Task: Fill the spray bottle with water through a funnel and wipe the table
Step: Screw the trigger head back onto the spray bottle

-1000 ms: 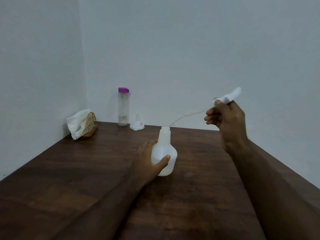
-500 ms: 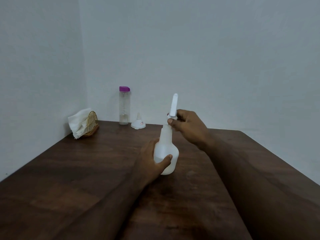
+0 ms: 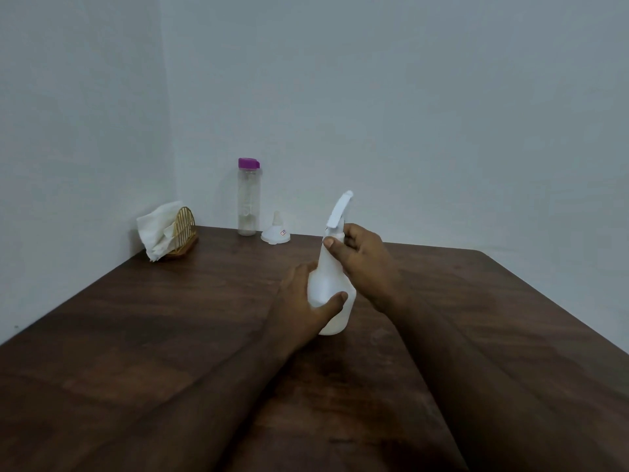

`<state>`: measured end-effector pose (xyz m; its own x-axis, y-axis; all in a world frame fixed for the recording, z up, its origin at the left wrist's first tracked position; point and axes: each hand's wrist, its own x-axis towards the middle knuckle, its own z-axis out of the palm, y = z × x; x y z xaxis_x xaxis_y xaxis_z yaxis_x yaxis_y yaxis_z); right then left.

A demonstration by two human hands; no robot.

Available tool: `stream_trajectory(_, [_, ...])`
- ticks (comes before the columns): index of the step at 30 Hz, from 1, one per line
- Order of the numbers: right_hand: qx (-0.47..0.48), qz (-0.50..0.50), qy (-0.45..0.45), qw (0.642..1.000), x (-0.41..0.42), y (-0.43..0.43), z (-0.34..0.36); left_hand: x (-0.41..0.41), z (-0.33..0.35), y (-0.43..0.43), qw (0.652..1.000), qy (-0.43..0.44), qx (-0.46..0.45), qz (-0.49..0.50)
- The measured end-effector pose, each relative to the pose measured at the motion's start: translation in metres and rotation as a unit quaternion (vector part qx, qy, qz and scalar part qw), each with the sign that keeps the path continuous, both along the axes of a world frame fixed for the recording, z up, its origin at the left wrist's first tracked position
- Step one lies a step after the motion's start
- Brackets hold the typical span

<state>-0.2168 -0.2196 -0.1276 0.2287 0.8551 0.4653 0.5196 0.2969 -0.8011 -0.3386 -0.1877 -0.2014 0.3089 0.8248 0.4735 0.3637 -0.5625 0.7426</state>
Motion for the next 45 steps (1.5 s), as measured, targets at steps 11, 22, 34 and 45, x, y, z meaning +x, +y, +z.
stream_trajectory(11, [0.072, -0.002, 0.234, 0.969, -0.02, 0.016, -0.026, 0.015, 0.017, 0.022, 0.999, -0.02, -0.036, -0.022])
stream_trajectory(22, [0.102, -0.032, 0.176, 0.979, -0.026, 0.02, -0.032, 0.016, 0.008, 0.016, 0.998, -0.057, -0.015, -0.019])
stream_trajectory(34, [0.127, -0.052, 0.178, 0.975, -0.033, 0.015, -0.034, 0.018, 0.005, 0.018, 0.997, -0.064, -0.038, -0.025])
stream_trajectory(45, [0.131, -0.053, 0.159, 0.977, -0.033, 0.014, -0.038, 0.013, 0.007, 0.018, 0.995, -0.09, -0.021, -0.045])
